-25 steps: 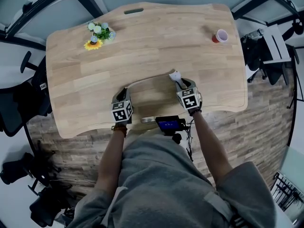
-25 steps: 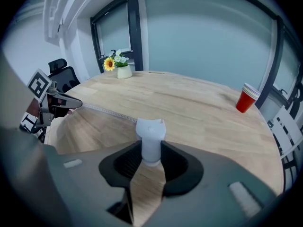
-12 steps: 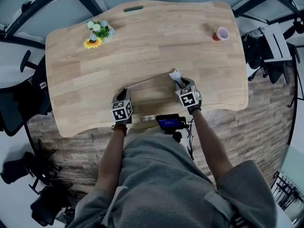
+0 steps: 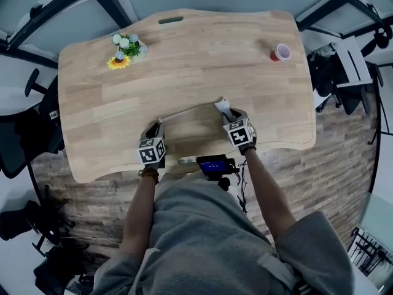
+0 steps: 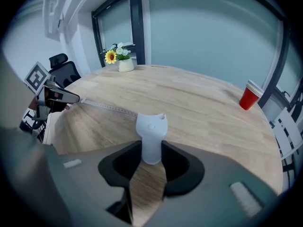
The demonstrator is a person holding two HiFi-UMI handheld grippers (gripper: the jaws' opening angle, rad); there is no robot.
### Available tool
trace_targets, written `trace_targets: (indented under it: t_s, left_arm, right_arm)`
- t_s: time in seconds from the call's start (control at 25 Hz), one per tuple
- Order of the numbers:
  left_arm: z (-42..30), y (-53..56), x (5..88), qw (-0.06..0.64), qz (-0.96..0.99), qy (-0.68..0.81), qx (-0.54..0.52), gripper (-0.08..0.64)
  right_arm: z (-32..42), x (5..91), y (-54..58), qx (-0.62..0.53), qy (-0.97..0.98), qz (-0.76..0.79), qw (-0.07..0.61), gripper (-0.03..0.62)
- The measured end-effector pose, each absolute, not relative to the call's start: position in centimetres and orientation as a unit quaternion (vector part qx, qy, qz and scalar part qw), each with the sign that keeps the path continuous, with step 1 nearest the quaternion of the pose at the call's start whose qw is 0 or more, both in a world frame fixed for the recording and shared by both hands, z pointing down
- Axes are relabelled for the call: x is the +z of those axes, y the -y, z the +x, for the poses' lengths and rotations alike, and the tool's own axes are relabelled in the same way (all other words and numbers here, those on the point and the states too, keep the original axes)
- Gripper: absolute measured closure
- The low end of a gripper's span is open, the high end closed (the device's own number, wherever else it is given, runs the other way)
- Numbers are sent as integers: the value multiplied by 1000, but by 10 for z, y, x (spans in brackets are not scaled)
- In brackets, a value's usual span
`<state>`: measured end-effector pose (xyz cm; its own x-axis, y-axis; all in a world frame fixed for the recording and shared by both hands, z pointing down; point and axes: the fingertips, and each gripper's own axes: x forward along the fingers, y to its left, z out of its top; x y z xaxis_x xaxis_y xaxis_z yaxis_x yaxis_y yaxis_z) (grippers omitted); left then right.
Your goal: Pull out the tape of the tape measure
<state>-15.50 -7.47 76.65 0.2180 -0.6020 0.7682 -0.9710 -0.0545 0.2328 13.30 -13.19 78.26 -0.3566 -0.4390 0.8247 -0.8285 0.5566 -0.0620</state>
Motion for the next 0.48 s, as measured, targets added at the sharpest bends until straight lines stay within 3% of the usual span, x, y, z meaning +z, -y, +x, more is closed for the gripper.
trace_targets:
  t_s: [0.48]
  left_arm:
    - [-168,92,740,351,685,605,206,499]
  right_arm:
    - [140,757,142,233,793,415,382,431]
